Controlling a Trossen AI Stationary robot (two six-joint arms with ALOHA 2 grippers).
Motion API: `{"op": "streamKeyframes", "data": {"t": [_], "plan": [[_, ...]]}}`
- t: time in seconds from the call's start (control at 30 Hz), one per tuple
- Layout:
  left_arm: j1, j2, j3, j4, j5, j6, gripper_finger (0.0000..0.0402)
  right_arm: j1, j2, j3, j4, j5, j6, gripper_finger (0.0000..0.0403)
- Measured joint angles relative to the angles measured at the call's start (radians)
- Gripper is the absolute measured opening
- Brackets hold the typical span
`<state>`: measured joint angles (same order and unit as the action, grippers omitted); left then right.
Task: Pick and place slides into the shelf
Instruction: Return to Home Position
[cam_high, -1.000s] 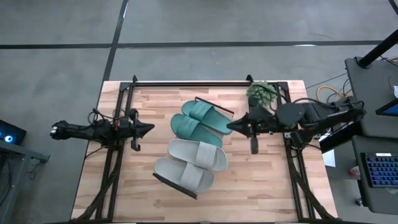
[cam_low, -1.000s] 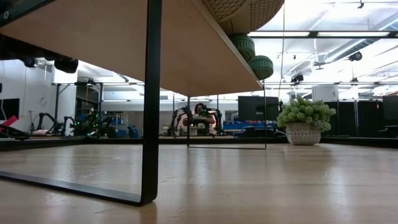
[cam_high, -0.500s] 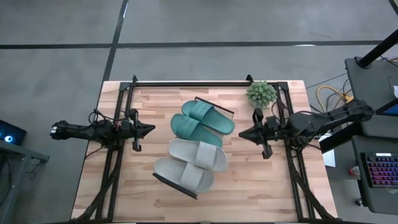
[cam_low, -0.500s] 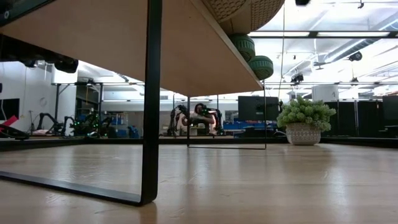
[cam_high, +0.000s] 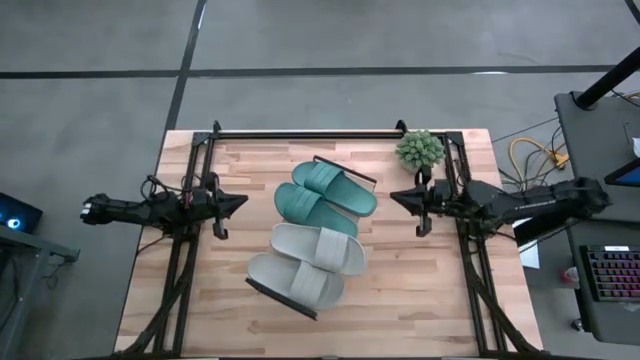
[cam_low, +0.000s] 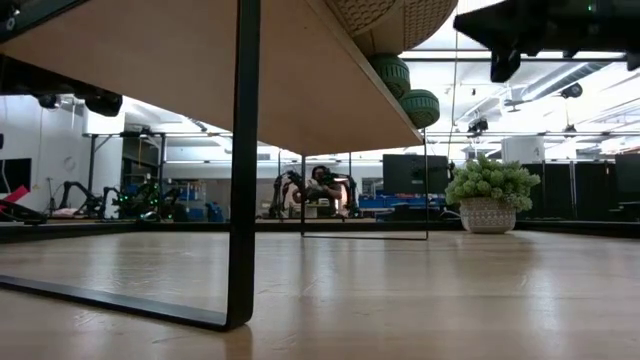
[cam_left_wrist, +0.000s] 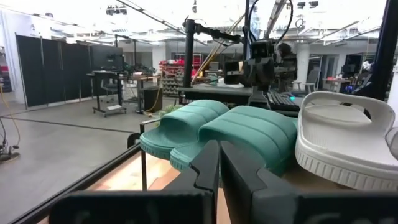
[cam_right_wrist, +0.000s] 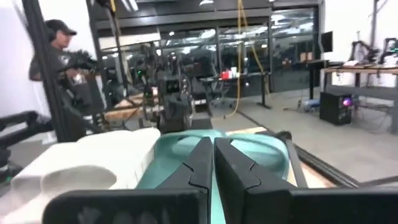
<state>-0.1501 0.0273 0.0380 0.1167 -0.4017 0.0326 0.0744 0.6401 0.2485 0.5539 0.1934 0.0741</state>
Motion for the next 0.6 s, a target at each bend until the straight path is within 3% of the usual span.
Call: {"op": "streamKeyframes", "data": {"t": [0.17,0.33,0.6], "plan": [[0.000,0.001,0.001,-0.040,-0.001,0.000,0.0000,-0.016,-0.077,-0.038,-0.017,-0.019,-0.019,0.0008],[0.000,0.001,0.001,-0.056,-0.012,-0.001,0.0000,-0.016,-0.241,-0.089,-0.141,-0.013,0.004,0.0008],[0.000,0.001,0.002,-0.053,-0.025,-0.001,0.0000,-0.016,-0.481,-0.008,-0.593,-0.016,0.004,0.0008]]}}
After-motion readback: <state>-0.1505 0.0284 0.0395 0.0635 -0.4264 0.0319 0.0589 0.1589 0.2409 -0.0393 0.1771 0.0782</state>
